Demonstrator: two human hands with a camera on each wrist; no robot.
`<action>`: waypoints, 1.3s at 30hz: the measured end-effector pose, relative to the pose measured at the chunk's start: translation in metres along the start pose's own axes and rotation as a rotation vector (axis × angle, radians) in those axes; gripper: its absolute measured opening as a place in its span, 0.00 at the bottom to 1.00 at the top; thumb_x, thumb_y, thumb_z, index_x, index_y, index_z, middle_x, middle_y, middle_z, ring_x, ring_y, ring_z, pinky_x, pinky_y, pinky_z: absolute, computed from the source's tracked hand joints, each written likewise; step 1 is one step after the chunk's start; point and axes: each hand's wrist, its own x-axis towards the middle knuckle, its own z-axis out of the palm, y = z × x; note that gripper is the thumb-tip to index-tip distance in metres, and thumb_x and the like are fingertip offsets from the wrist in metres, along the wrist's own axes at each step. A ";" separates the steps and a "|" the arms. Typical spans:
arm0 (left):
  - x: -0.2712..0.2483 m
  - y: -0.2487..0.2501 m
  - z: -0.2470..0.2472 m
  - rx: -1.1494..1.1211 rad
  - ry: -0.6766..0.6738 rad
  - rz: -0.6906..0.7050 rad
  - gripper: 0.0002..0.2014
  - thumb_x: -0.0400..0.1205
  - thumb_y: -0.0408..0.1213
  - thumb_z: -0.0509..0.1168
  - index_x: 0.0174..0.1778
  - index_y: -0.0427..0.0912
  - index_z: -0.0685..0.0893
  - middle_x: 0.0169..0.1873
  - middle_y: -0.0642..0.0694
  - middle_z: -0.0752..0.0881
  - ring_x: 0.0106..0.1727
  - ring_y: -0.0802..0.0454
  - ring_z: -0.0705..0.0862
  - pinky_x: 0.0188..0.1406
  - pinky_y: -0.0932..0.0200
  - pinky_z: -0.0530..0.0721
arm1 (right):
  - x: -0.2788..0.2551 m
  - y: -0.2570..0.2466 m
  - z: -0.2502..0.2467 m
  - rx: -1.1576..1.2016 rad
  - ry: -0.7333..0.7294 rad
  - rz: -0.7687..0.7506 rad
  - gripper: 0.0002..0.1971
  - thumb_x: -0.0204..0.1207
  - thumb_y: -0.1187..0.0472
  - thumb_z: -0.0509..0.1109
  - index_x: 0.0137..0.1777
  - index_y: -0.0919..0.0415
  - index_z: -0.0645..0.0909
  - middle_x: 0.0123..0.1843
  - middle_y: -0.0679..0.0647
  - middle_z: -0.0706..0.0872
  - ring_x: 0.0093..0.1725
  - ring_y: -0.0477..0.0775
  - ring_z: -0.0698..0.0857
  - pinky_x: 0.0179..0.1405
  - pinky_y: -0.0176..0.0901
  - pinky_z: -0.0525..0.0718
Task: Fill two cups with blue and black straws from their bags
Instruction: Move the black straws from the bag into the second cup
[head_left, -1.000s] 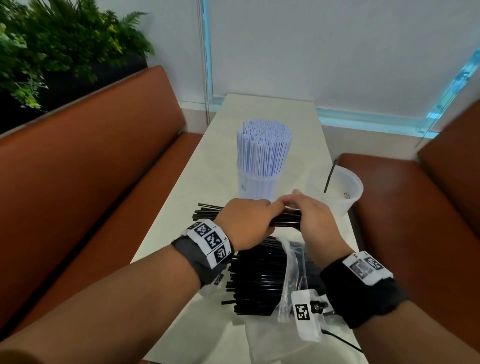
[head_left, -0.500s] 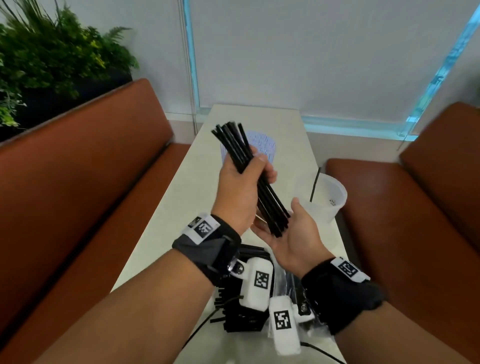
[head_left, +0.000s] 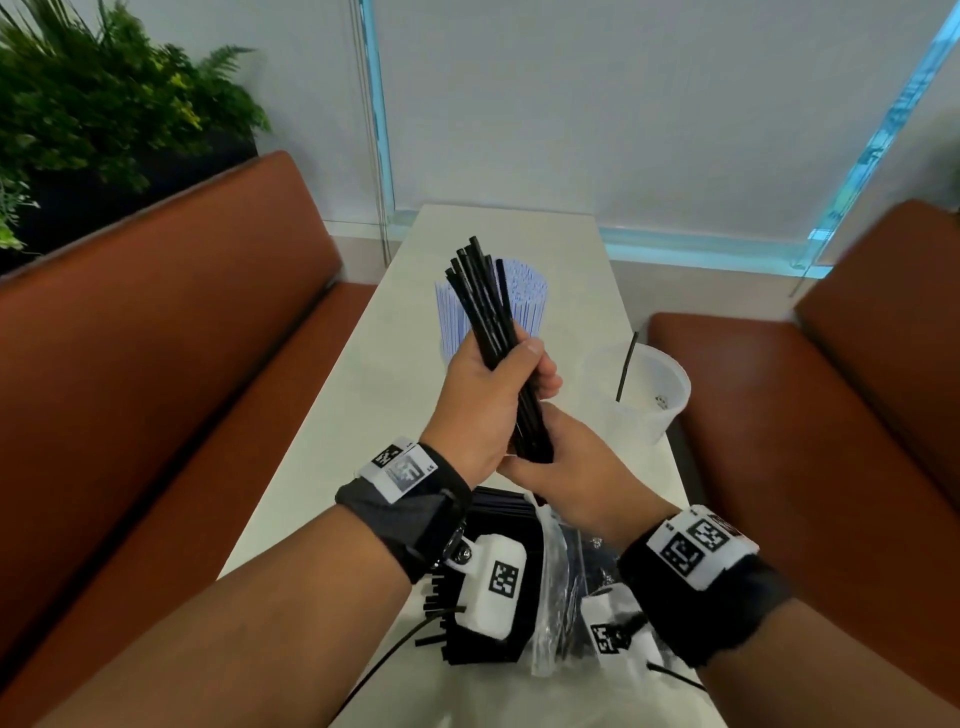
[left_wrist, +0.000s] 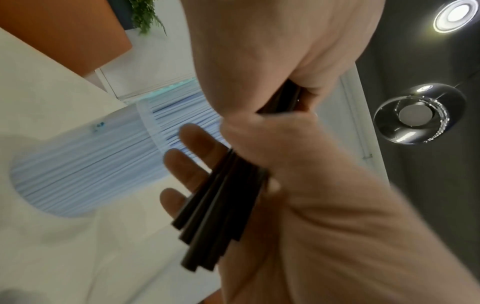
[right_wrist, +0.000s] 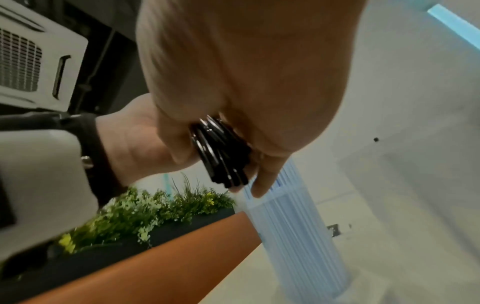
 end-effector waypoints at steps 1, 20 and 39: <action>-0.002 -0.001 0.001 0.002 -0.022 -0.013 0.06 0.86 0.26 0.64 0.46 0.40 0.78 0.32 0.43 0.85 0.34 0.46 0.86 0.41 0.54 0.87 | 0.000 0.001 0.002 -0.052 0.007 0.010 0.11 0.74 0.49 0.76 0.48 0.52 0.79 0.36 0.50 0.85 0.36 0.49 0.82 0.38 0.47 0.81; 0.015 0.019 0.000 -0.167 -0.004 -0.047 0.06 0.85 0.38 0.69 0.42 0.48 0.82 0.27 0.48 0.79 0.30 0.51 0.79 0.40 0.53 0.87 | 0.007 0.021 0.000 -0.185 0.119 0.203 0.18 0.75 0.43 0.73 0.42 0.56 0.73 0.31 0.46 0.78 0.30 0.48 0.79 0.38 0.61 0.85; 0.063 0.042 -0.019 0.105 0.267 0.301 0.14 0.76 0.52 0.73 0.41 0.47 0.79 0.24 0.52 0.80 0.27 0.50 0.80 0.34 0.53 0.84 | 0.022 0.064 -0.053 -0.898 0.097 0.225 0.08 0.89 0.51 0.59 0.47 0.49 0.71 0.43 0.48 0.73 0.44 0.59 0.81 0.42 0.51 0.77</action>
